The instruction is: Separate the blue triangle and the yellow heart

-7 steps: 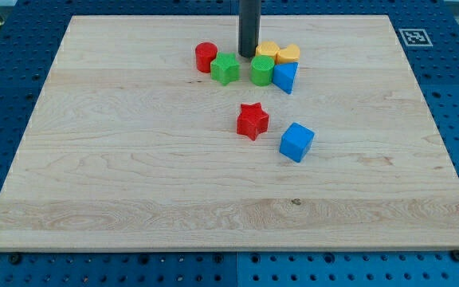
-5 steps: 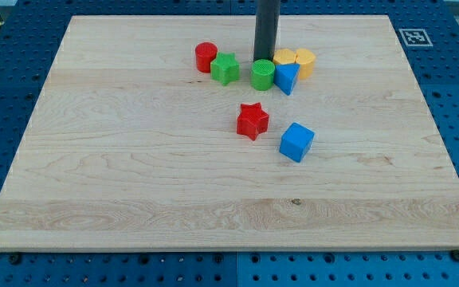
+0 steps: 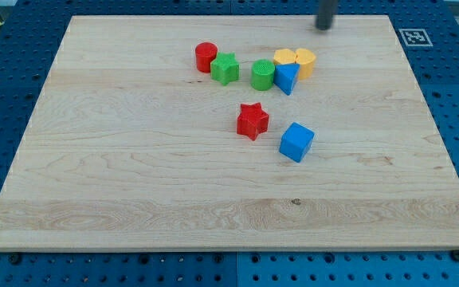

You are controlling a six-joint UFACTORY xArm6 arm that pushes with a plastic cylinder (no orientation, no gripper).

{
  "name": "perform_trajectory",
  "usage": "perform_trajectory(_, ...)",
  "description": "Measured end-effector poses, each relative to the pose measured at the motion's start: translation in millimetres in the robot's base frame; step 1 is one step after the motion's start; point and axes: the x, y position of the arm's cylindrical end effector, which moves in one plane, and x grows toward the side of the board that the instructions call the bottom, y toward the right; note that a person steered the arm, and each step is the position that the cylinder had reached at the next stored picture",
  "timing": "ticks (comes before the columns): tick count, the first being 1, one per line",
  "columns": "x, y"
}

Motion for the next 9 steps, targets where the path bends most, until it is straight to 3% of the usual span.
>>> perform_trajectory(1, 45, 56)
perform_trajectory(2, 89, 72)
perform_trajectory(4, 146, 38)
perform_trajectory(5, 150, -10)
perform_trajectory(7, 105, -118)
perform_trajectory(9, 60, -153)
